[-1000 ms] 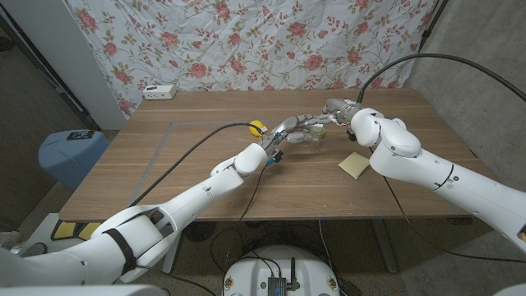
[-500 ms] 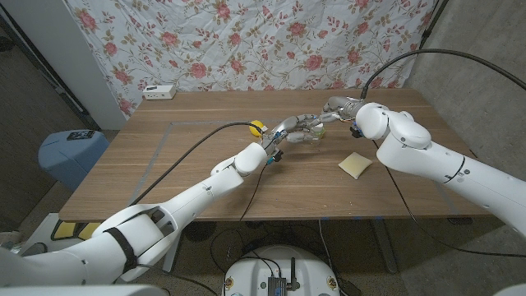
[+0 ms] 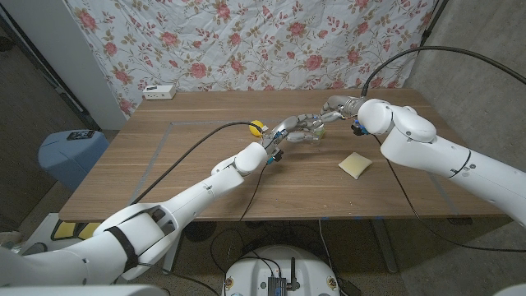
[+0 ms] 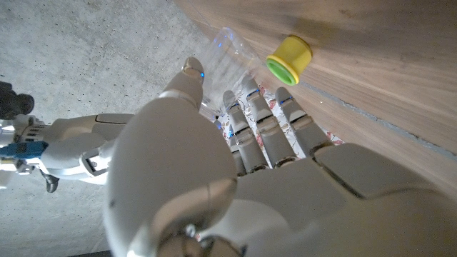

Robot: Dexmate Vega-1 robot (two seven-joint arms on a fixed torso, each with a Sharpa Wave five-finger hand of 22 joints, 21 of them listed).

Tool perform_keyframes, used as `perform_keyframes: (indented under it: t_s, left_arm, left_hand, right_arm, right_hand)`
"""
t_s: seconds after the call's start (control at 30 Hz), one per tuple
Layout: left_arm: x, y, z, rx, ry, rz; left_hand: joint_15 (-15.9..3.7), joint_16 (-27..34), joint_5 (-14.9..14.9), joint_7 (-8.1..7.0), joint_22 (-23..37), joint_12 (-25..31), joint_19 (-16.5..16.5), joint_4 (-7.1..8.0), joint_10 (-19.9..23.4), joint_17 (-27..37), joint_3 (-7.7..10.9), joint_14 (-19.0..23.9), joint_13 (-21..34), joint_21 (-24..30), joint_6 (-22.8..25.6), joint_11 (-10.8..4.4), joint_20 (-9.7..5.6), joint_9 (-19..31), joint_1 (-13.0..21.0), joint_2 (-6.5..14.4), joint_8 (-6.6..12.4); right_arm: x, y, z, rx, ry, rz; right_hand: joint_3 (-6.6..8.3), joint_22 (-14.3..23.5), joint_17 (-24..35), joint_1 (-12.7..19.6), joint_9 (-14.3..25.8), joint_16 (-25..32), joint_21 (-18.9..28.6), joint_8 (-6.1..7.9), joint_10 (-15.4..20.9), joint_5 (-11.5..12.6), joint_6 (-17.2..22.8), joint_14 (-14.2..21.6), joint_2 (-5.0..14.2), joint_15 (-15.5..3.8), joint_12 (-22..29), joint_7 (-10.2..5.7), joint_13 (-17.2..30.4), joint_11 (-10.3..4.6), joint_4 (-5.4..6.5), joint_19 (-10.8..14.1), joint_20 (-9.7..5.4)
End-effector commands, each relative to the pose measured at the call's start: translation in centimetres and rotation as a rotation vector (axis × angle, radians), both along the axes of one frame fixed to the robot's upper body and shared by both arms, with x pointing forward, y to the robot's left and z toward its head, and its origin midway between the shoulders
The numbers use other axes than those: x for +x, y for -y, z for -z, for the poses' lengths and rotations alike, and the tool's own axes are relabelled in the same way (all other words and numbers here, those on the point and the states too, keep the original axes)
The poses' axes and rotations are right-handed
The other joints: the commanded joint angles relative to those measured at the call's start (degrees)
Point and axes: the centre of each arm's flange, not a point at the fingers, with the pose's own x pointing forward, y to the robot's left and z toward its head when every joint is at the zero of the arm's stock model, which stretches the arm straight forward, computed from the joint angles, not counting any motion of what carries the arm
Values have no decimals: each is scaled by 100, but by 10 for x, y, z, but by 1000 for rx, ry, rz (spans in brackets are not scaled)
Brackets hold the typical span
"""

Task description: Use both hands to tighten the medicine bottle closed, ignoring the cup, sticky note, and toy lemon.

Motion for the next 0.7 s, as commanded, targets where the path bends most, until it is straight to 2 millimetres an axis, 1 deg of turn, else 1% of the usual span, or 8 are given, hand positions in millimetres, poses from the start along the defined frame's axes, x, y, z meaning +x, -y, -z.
perform_keyframes:
  t_s: [0.03, 0.13, 0.2, 0.4, 0.47, 0.7]
  left_arm:
    - [0, 1, 0, 4, -4, 0]
    - [0, 1, 0, 3, -5, 0]
    - [0, 1, 0, 4, -4, 0]
    - [0, 2, 1, 6, -6, 1]
    - [0, 2, 1, 7, -8, 1]
    - [1, 2, 1, 6, -7, 0]
  left_hand:
    - [-402, 34, 27, -50, 13, 24, -14, -19, 170, 18, 53, 46, 25, -5, 27, -97, -13, 14, -14, 65, -8]
    - [-406, 33, 26, -49, 13, 21, -13, -21, 163, 17, 59, 45, 24, -3, 29, -100, -15, 14, -17, 62, -7]
    - [-402, 35, 26, -46, 13, 22, -15, -20, 165, 18, 64, 47, 24, -4, 25, -105, -14, 14, -21, 63, -9]
    - [-398, 34, 26, -49, 13, 26, -15, -21, 177, 17, 71, 46, 24, -3, 36, -117, -17, 14, -29, 58, -5]
    - [-403, 35, 26, -58, 13, 27, -16, -21, 181, 18, 76, 47, 24, -3, 27, -111, -20, 13, -32, 58, -9]
    - [-408, 33, 26, -76, 13, 22, -22, -22, 171, 17, 86, 46, 24, -4, 18, -120, -19, 13, -42, 54, -12]
  right_arm:
    - [1, 2, -1, -10, -33, -14]
    - [1, 2, -1, -9, -30, -14]
    - [1, 3, -1, -11, -31, -13]
    - [1, 3, -2, -21, -38, -13]
    - [2, 4, -2, -20, -38, -8]
    - [3, 2, -3, -46, -38, 7]
  right_hand:
    - [113, 5, 5, 170, 18, 6, 27, -45, -98, -29, -65, -75, 4, 29, 10, -65, 17, 17, -17, -26, 20]
    - [154, 4, 5, 272, 14, 6, 32, -58, -129, -37, -89, -110, 1, 43, 17, -131, 18, 19, -27, -26, 64]
    - [201, 3, 8, 387, 10, 22, 47, -62, -134, -40, -93, -108, -2, -28, 33, -172, 20, 19, -35, 1, 97]
    - [276, 2, 13, 580, 3, 47, 88, -52, -152, -42, -51, -99, -25, -60, 52, -301, 22, 18, -39, 107, 171]
    - [306, 1, 14, 662, 0, 56, 96, -49, -156, -42, -33, -96, -38, -58, 60, -377, 23, 21, -39, 136, 171]
    - [365, 0, 17, 811, -4, 79, 104, -4, -136, -36, 101, -64, -53, -57, 82, -458, 24, -8, -31, 177, 146]
